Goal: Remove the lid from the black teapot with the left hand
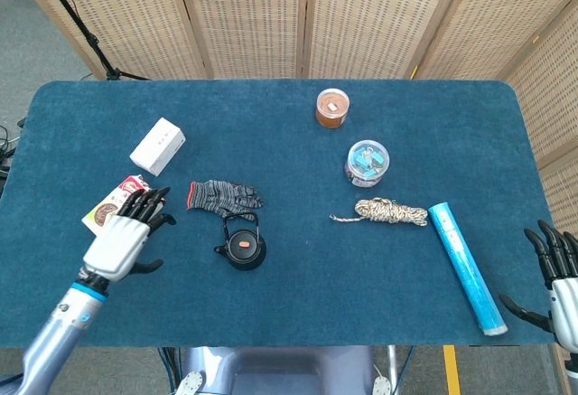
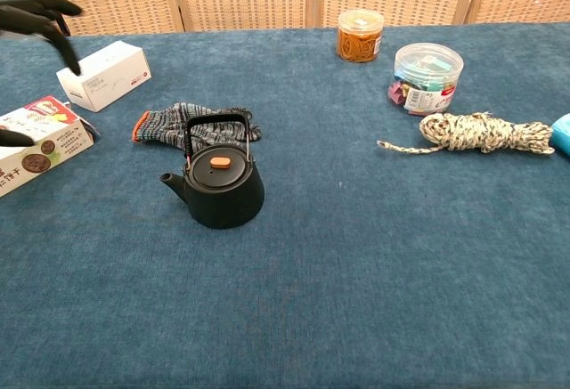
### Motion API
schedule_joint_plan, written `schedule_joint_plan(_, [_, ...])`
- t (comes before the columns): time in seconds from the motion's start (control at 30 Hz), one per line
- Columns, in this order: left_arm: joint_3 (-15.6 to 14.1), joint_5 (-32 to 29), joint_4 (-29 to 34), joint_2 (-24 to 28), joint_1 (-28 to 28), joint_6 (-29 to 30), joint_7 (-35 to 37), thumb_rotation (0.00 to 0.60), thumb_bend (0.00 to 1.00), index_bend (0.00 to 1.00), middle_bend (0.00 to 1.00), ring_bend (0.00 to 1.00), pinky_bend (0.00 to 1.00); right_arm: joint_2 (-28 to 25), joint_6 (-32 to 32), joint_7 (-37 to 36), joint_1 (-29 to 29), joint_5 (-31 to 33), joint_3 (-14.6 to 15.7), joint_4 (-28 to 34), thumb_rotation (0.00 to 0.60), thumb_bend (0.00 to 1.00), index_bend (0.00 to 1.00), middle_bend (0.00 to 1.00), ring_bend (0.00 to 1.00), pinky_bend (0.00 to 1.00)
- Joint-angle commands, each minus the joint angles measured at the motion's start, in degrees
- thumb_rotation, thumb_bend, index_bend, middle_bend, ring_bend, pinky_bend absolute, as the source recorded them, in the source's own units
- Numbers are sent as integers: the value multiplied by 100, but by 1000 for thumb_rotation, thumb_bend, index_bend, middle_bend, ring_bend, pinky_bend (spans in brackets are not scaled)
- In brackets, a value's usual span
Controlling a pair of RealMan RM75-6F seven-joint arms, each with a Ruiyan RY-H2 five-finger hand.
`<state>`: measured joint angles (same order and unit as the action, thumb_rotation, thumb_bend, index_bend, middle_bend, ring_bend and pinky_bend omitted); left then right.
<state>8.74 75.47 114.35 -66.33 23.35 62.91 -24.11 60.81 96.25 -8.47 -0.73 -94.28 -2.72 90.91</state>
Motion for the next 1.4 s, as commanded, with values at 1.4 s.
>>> schedule_joint_plan(1.4, [213, -3383, -700, -2971, 2212, 981, -2972, 600, 302, 475, 0, 0, 0, -152, -99, -497, 25, 155, -36, -76, 600, 70, 0, 0, 0, 0])
